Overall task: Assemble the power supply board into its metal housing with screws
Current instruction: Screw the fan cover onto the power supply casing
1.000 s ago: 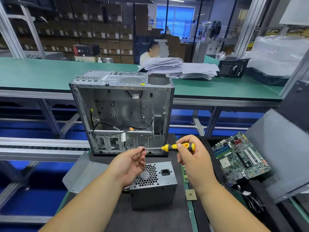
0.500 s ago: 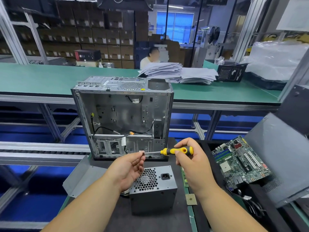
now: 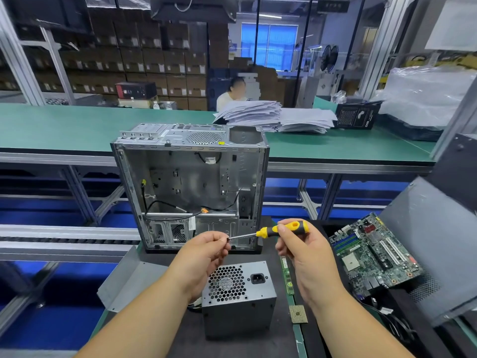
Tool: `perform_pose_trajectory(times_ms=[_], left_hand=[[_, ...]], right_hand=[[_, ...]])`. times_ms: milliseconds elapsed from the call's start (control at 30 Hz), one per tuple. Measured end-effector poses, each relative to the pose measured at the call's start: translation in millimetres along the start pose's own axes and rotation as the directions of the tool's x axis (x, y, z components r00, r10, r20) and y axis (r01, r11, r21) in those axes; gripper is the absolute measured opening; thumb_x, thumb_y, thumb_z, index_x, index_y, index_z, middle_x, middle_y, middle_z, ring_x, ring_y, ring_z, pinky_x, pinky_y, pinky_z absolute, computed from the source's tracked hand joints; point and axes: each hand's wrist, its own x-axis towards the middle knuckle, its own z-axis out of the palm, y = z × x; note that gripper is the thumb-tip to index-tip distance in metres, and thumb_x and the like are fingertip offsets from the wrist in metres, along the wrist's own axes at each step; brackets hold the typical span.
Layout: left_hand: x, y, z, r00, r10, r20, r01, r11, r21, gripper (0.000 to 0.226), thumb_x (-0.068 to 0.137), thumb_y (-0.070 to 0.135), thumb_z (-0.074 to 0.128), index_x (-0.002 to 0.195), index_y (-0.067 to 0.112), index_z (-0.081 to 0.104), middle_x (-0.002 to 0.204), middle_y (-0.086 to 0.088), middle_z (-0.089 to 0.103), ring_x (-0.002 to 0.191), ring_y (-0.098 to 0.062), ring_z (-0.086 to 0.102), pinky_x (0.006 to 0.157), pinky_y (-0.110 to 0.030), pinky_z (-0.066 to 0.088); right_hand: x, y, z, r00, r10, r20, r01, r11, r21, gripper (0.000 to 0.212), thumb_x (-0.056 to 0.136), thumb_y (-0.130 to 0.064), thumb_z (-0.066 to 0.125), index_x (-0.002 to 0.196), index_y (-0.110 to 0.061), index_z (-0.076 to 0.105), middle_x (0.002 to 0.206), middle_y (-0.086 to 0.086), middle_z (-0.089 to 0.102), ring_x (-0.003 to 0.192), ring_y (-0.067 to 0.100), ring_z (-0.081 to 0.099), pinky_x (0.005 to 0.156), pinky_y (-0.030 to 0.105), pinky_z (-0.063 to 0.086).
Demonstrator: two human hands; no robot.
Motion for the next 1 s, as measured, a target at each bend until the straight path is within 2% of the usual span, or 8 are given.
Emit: perform_pose_trajectory(times_ms=[167, 433, 800, 1000], left_hand=[[0, -2, 3, 0.998, 0.045, 0.046, -0.049, 0.993, 0.105, 0.018, 0.096, 0.003, 0.053, 0.085, 0.011, 0.065, 0.074, 0.000, 0.065, 0.065, -0.006, 0.057, 0.063, -0.019, 0.049], [6, -4, 1, 0.993, 0.101, 0.066, -0.117, 0.941, 0.317, 0.038, 0.096, 0.009, 0.048, 0.070, 0.029, 0.066, 0.073, 0.006, 0.068, 0.068, -0.007, 0.057, 0.065, -0.021, 0.046], [9, -6, 1, 0.971, 0.215, 0.106, -0.238, 0.812, 0.533, 0.033, 0.095, 0.011, 0.046, 0.073, 0.031, 0.060, 0.079, 0.009, 0.068, 0.072, 0.001, 0.060, 0.068, -0.017, 0.045], [15, -11, 3, 0.972, 0.203, 0.121, -0.236, 0.788, 0.568, 0.028, 0.095, 0.013, 0.047, 0.075, 0.029, 0.059, 0.079, 0.011, 0.069, 0.071, 0.002, 0.060, 0.071, -0.020, 0.045]], right_hand=[[0, 4, 1, 0.998, 0.053, -0.044, -0.051, 0.998, 0.046, 0.015, 0.094, -0.021, 0.064, 0.083, -0.029, 0.072, 0.069, 0.004, 0.063, 0.064, 0.013, 0.057, 0.067, 0.030, 0.049], [2, 9, 0, 0.994, 0.073, -0.079, -0.069, 0.996, 0.051, 0.016, 0.095, -0.025, 0.063, 0.082, -0.030, 0.073, 0.068, 0.004, 0.062, 0.062, 0.012, 0.056, 0.065, 0.028, 0.048], [6, 16, -2, 0.992, 0.080, -0.095, -0.076, 0.996, 0.051, 0.017, 0.095, -0.023, 0.063, 0.081, -0.026, 0.073, 0.065, 0.004, 0.061, 0.060, 0.011, 0.055, 0.060, 0.023, 0.048], [8, 20, -5, 0.988, 0.102, -0.118, -0.097, 0.994, 0.045, 0.018, 0.095, -0.022, 0.063, 0.081, -0.026, 0.074, 0.064, 0.005, 0.060, 0.059, 0.012, 0.054, 0.062, 0.027, 0.046]])
